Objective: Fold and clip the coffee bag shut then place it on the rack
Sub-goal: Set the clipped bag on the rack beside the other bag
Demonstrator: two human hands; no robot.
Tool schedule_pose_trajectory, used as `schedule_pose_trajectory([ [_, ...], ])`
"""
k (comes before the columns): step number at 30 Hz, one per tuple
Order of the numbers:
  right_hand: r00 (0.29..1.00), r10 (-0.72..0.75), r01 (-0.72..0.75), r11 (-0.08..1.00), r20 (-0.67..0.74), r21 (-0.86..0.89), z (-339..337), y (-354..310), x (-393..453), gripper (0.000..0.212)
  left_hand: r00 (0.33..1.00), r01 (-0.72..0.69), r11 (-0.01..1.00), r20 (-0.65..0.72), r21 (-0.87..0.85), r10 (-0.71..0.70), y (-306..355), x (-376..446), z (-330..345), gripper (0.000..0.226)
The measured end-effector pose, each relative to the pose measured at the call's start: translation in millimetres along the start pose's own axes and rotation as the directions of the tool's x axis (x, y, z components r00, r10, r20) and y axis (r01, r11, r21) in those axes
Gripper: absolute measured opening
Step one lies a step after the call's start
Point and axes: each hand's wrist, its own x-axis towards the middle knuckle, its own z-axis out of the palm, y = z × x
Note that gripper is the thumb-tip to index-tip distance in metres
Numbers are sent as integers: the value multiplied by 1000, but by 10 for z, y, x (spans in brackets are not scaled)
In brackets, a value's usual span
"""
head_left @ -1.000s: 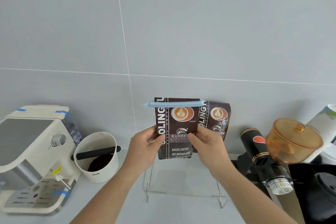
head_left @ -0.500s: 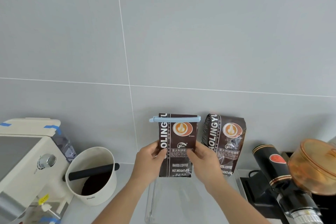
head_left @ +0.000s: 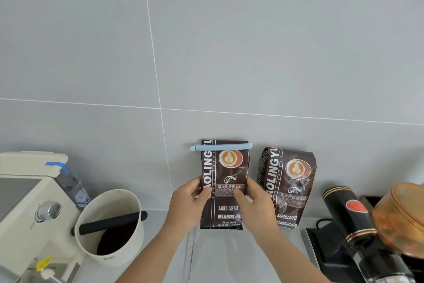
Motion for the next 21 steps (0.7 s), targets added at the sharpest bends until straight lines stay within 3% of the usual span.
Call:
schedule_pose_trajectory([
  [10, 998, -5, 9, 997, 62, -70, -60, -61, -56, 43, 998, 61, 998, -2, -8, -61, 28, 22, -12, 26],
  [14, 997, -7, 11, 999, 78, -53, -108, -77, -81, 40, 997, 64, 995, -45, 77, -61, 77, 8, 1, 15],
  [21, 993, 17, -15, 1000, 121, -16, -344, -249, -214, 36, 996, 86, 984, -39, 157, -80, 181, -104, -99, 23],
])
